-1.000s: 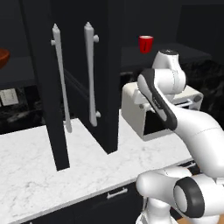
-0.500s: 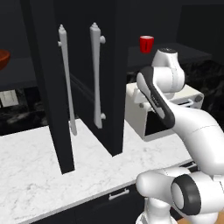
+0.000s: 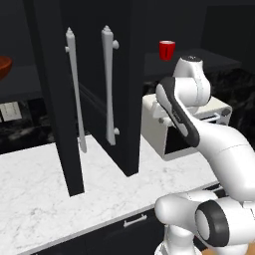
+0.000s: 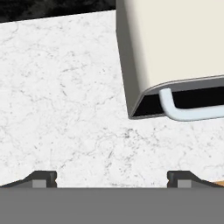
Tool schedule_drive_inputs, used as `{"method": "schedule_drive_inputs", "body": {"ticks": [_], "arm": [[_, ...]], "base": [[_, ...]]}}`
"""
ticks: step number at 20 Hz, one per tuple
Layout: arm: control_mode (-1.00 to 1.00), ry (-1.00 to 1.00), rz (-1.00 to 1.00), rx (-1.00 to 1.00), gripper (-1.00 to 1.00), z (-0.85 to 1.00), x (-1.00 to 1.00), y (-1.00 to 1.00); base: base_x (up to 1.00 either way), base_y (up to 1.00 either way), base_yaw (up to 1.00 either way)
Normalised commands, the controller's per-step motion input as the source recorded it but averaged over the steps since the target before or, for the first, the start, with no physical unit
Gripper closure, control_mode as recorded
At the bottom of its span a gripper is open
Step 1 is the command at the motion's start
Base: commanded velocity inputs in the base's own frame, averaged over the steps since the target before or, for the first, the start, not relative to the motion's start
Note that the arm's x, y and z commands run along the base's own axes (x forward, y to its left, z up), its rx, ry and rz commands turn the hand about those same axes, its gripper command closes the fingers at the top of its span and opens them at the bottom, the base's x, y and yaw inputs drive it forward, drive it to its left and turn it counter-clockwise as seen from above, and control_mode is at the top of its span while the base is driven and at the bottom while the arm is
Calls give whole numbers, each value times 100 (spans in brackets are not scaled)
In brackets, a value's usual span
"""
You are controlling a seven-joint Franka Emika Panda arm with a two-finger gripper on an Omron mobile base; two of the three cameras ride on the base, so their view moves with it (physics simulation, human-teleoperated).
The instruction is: Gather all objects into one cabinet and sort the glasses and bowls to opposite sides.
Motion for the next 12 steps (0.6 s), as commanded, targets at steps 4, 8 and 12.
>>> {"method": "schedule_drive_inputs", "body": {"ticks": [4, 8, 12], "arm": [[-100, -20, -3, 0, -100, 61, 0, 1], [-100, -43, -7, 4, -100, 100, 0, 3], [-100, -33, -18, 0, -100, 100, 16, 18]], "base": [[0, 0, 0], [0, 0, 0], [0, 0, 0]]}}
